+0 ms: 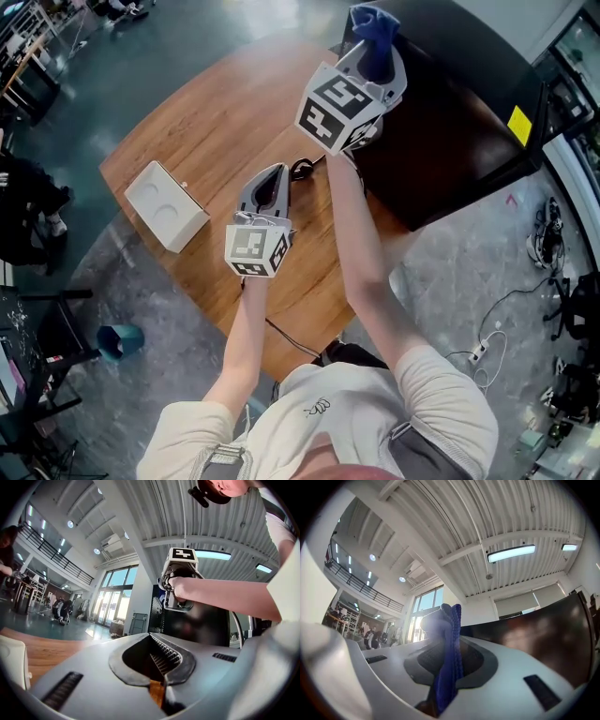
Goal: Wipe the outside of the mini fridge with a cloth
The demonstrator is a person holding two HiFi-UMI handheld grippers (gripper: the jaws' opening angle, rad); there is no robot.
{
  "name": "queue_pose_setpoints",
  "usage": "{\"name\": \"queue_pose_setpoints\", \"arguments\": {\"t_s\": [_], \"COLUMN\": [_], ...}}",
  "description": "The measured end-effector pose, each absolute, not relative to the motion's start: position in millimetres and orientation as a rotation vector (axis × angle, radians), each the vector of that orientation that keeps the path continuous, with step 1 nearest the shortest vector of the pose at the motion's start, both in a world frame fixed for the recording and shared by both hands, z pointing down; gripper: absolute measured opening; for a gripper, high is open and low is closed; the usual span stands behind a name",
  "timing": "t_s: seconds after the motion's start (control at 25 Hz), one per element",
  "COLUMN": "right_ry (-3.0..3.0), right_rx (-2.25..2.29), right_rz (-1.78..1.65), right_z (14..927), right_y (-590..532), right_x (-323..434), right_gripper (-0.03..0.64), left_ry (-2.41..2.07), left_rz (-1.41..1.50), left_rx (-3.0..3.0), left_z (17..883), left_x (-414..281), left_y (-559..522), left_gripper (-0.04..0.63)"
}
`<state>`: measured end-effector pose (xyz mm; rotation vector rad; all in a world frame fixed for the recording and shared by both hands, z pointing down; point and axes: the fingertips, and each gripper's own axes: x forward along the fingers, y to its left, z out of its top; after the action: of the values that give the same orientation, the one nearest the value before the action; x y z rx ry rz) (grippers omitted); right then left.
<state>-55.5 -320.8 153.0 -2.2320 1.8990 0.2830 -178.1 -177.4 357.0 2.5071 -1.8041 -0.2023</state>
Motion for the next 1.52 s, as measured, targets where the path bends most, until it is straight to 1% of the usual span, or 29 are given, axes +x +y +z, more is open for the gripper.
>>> {"name": "queue_pose_setpoints", "arguments": {"t_s": [0.28, 0.6, 0.84, 1.12, 1.52], "right_ry": [1.872, 1.839, 1.732, 1.648, 1.579], "right_rx": [-2.277, -2.305, -2.382, -2.439, -2.481], "right_rz": [0.285, 0.364, 0.389, 0.397, 0.363], "right_z": [156.0, 152.9, 147.9, 149.2, 154.8], "right_y": [-285.7, -256.2, -224.7, -190.4, -153.6], "right_x": [-14.3, 21.6, 66.3, 107.6, 158.8], "right_gripper": [0.061, 0.061, 0.061, 0.061, 0.061], "left_ry": [-1.774, -1.692, -1.634, -1.607, -1.590], "left_rz": [-0.248, -0.234, -0.245, -0.281, -0.252], "left_rx": [2.527, 2.585, 2.619, 2.637, 2.638], "left_z": [345.0, 339.0, 332.8, 327.1, 325.7], "left_x": [-158.6, -117.4, -87.4, -73.2, -57.5], "left_y": [-165.0, -159.4, -155.1, -140.9, -130.5], "left_gripper": [0.005, 0.005, 0.005, 0.005, 0.005]}}
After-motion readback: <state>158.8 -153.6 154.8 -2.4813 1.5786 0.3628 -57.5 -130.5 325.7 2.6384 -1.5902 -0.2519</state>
